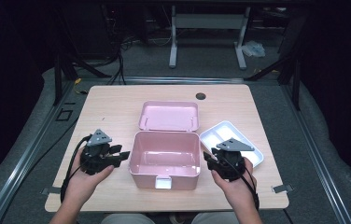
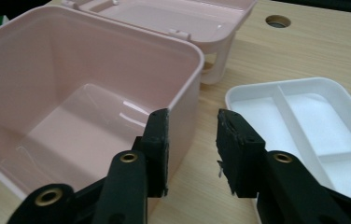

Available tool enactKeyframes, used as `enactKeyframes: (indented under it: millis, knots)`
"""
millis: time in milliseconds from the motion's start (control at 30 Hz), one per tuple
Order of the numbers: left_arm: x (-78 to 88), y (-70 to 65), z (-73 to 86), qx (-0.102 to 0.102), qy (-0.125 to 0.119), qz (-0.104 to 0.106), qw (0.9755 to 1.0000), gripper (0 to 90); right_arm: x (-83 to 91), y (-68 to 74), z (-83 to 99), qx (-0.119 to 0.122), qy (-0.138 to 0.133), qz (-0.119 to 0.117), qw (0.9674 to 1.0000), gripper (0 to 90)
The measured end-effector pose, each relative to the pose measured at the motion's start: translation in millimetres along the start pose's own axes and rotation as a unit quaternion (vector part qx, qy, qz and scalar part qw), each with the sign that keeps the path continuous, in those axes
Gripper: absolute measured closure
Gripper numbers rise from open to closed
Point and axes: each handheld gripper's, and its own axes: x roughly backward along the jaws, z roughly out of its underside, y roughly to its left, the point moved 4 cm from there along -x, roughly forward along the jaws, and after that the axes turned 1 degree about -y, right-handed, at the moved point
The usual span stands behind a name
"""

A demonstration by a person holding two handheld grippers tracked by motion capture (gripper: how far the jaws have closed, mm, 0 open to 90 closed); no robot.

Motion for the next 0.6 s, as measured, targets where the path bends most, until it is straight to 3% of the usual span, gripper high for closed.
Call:
enactKeyframes:
  millis: [100, 200, 400, 600]
  knots:
    - [-5.2, -0.6, -1.3, 0.006, 0.004, -0.001, 1.0, 60.2, -3.4, 5.7, -0.8, 0.006, 0.004, -0.004, 1.0, 68.3]
    - [-9.9, -1.4, -0.4, 0.019, 0.01, 0.012, 0.9997, 68.3, -7.3, 9.8, -1.0, -0.008, 0.009, -0.013, 0.9998, 73.7]
    - [-13.3, -3.0, 1.3, 0.017, 0.018, 0.018, 0.9995, 81.4, -9.7, 15.9, -0.2, -0.015, 0.013, -0.027, 0.9994, 81.3]
    - [-15.0, -3.4, 3.3, 0.018, 0.023, 0.017, 0.9994, 85.4, -13.7, 18.5, 1.3, -0.018, 0.025, -0.029, 0.9991, 81.9]
